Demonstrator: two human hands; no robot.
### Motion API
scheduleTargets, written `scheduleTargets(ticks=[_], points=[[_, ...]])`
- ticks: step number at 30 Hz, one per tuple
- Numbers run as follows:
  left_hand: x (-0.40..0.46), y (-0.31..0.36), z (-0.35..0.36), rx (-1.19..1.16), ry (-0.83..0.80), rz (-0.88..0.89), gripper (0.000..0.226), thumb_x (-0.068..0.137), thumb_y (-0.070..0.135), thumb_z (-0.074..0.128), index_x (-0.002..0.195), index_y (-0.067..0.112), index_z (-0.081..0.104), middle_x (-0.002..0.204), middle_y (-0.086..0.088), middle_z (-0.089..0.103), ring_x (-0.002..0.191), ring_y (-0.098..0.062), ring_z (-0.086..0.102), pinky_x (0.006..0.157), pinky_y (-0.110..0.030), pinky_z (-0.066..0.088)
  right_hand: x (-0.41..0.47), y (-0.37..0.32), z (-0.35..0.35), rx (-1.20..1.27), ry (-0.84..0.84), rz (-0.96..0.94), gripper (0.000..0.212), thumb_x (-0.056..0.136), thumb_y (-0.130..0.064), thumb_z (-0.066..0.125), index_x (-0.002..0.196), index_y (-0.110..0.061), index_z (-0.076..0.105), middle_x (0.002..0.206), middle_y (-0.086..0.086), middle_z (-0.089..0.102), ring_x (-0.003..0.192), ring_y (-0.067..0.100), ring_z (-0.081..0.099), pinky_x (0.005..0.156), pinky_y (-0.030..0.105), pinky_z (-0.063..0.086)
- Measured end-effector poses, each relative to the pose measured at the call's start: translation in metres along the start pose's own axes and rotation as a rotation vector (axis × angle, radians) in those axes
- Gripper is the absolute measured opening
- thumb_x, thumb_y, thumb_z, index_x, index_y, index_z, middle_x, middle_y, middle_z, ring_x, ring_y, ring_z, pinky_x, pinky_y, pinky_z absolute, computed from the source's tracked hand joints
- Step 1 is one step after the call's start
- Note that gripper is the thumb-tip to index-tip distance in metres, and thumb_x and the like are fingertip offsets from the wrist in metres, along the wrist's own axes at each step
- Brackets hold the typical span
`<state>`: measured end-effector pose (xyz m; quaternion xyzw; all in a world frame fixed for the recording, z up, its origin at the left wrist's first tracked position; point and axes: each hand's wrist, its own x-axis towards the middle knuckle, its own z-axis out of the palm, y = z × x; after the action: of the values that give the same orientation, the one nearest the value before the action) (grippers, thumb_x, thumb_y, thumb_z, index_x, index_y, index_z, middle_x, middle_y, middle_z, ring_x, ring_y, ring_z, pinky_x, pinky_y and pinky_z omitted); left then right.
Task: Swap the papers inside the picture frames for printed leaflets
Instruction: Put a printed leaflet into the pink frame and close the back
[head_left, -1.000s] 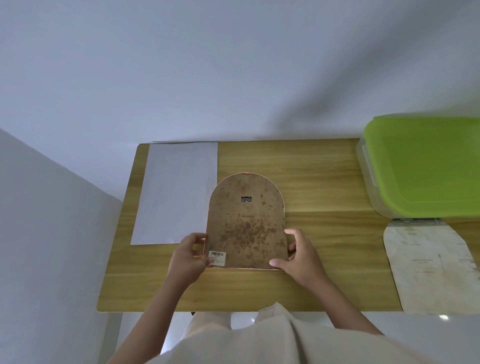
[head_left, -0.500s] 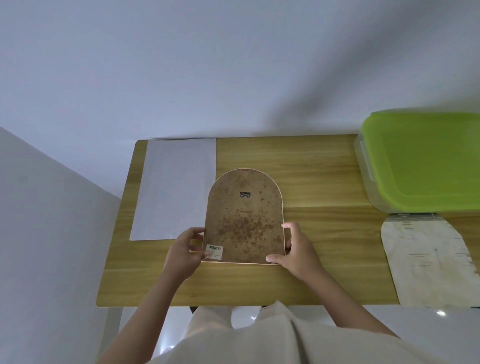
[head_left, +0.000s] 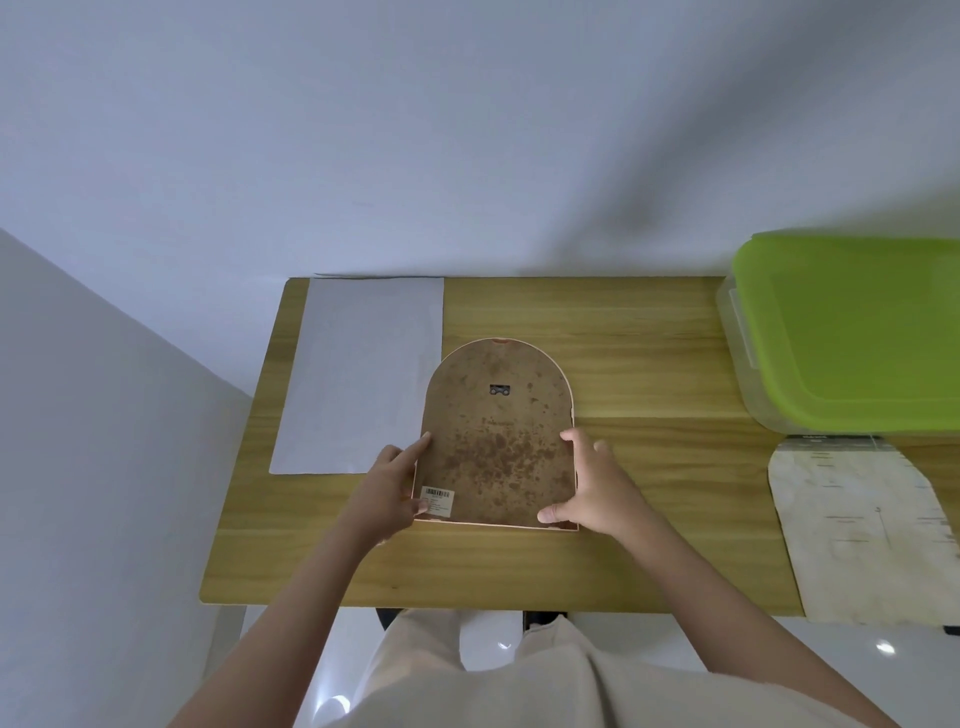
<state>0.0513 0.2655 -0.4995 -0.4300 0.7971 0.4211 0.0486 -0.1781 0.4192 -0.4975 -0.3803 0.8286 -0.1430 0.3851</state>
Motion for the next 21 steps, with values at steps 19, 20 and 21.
scheduleTargets(ticks=[19, 20, 21], points=[[0.03, 0.026, -0.021, 0.178, -0.219, -0.203, 0.123, 0.062, 0.006, 0.083, 0.147, 0.037, 0.0, 0.085, 0.001, 0.055, 0.087, -0.018, 0.056, 0.077, -0.028, 0.047, 0.04, -0.017, -0.02, 0.007, -0.028, 0.036, 0.132, 0.048, -0.033, 0.093, 0.147, -0.043, 0.006, 0.129, 0.006, 0.023, 0.098, 0.022, 0.049, 0.087, 0.031, 0.045], [0.03, 0.026, -0.021, 0.187, -0.213, -0.206, 0.124, 0.062, 0.006, 0.084, 0.147, 0.037, 0.0, 0.086, 0.0, 0.055, 0.088, -0.019, 0.056, 0.077, -0.029, 0.048, 0.04, -0.017, -0.02, 0.022, -0.026, 0.036, 0.132, 0.047, -0.032, 0.093, 0.147, -0.042, 0.006, 0.13, 0.007, 0.023, 0.096, 0.021, 0.047, 0.087, 0.03, 0.045], [0.029, 0.027, -0.02, 0.196, -0.203, -0.208, 0.123, 0.062, 0.006, 0.083, 0.147, 0.037, 0.0, 0.086, -0.001, 0.056, 0.087, -0.019, 0.057, 0.076, -0.029, 0.049, 0.04, -0.016, -0.02, 0.037, -0.023, 0.036, 0.133, 0.047, -0.031, 0.093, 0.147, -0.042, 0.007, 0.13, 0.007, 0.023, 0.095, 0.02, 0.046, 0.087, 0.03, 0.045]])
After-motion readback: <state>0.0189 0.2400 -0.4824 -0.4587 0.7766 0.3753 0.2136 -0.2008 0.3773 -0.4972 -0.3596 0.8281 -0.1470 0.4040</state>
